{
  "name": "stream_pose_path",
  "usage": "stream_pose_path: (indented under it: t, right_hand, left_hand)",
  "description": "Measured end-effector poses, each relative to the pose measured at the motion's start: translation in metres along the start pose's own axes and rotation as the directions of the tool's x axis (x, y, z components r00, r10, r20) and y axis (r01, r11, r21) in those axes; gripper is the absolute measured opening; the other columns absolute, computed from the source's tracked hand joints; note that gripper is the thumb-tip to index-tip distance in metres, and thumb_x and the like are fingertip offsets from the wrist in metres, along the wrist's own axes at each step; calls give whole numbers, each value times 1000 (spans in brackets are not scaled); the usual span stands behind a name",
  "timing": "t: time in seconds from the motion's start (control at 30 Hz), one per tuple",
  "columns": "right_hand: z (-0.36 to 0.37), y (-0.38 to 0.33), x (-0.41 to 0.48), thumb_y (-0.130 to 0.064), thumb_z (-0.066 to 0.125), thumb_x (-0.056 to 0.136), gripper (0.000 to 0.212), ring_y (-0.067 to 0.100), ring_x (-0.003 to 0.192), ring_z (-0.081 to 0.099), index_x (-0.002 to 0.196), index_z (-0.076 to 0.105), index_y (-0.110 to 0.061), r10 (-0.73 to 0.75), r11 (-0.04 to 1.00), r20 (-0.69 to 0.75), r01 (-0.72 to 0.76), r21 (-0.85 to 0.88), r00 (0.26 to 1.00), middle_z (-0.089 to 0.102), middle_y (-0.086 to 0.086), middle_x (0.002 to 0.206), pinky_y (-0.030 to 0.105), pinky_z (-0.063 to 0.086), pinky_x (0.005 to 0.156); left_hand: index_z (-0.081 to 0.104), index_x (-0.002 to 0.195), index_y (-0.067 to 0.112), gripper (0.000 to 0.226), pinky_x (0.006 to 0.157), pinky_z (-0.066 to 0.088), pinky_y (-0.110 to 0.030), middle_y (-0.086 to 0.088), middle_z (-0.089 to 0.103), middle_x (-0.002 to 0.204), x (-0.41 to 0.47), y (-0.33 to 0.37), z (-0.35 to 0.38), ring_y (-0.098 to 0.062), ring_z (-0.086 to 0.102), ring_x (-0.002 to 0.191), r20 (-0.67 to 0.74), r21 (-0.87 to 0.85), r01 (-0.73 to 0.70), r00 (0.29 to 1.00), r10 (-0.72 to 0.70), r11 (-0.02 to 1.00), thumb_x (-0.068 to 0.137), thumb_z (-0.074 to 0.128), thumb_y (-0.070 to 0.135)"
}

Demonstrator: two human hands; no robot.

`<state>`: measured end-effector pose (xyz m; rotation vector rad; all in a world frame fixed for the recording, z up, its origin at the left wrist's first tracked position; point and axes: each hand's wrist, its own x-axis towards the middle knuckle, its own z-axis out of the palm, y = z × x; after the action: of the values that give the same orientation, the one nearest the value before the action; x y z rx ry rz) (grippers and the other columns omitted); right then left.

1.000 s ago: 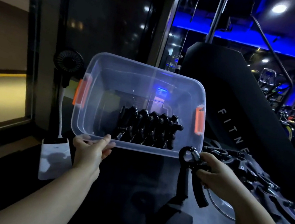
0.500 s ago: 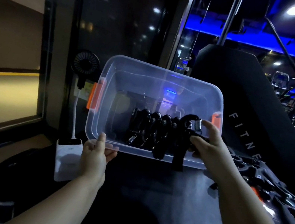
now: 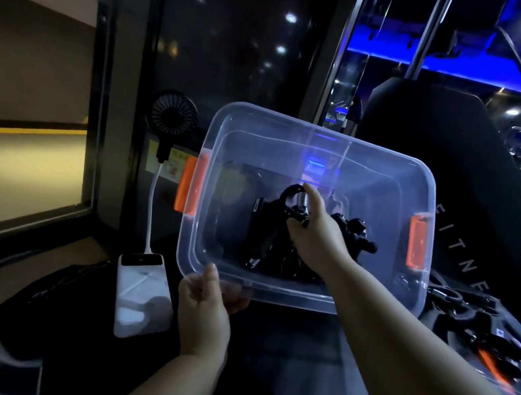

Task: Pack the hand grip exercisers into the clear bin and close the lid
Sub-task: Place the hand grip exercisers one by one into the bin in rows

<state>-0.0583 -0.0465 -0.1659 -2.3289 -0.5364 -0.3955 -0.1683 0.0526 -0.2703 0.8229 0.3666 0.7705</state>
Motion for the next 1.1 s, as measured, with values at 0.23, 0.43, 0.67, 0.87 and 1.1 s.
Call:
stream_pose_path:
  t: [0.23, 0.43, 0.67, 0.87, 1.1]
  right_hand:
    - [46, -5, 24, -22, 51, 89, 72, 29, 86, 58, 150, 15, -32, -48, 990, 79, 58, -125, 996, 63, 12, 113, 27, 37, 68]
    - [65, -8, 40, -22, 51, 90, 72, 31, 90, 61, 151, 13, -31, -29, 983, 111, 48, -178, 993, 64, 12, 108, 29, 40, 67]
    - [77, -4, 53, -28, 53, 91, 69, 29, 95, 57, 149, 15, -30, 20, 957, 103, 11, -291, 994, 61, 11, 112, 30, 39, 70]
    - [74, 2, 66, -36, 60, 87, 52, 32, 103, 59, 133, 39, -27, 34, 925, 52, -12, -380, 998, 64, 9, 112, 32, 40, 69]
    - [75, 9, 69, -41, 62, 82, 44, 31, 99, 61, 122, 52, -25, 84, 927, -17, -84, -367, 996, 65, 9, 109, 29, 40, 68]
  left_hand:
    - [45, 98, 0, 22, 51, 56, -33, -18, 62, 59, 1, -1, -1, -26, 66, 52, 27, 8, -28, 999, 28, 1000, 100, 44, 22]
    - [46, 100, -21, 42, 50, 56, -34, -25, 62, 61, 7, -3, -3, -30, 67, 53, 83, -20, -4, 997, 5, 1000, 100, 42, 22]
    - [45, 105, -19, 43, 55, 56, -36, -38, 61, 73, 8, -7, -3, -38, 67, 61, 98, -17, 78, 992, -76, 997, 101, 41, 24]
    - [46, 97, -4, 25, 52, 57, -36, -22, 61, 64, 9, -7, -4, -33, 67, 55, 74, -40, 70, 995, -67, 997, 100, 42, 21]
    - [46, 95, -1, 24, 51, 57, -32, -15, 61, 58, 8, -7, -2, -28, 67, 53, 65, -45, 42, 997, -39, 998, 100, 42, 21]
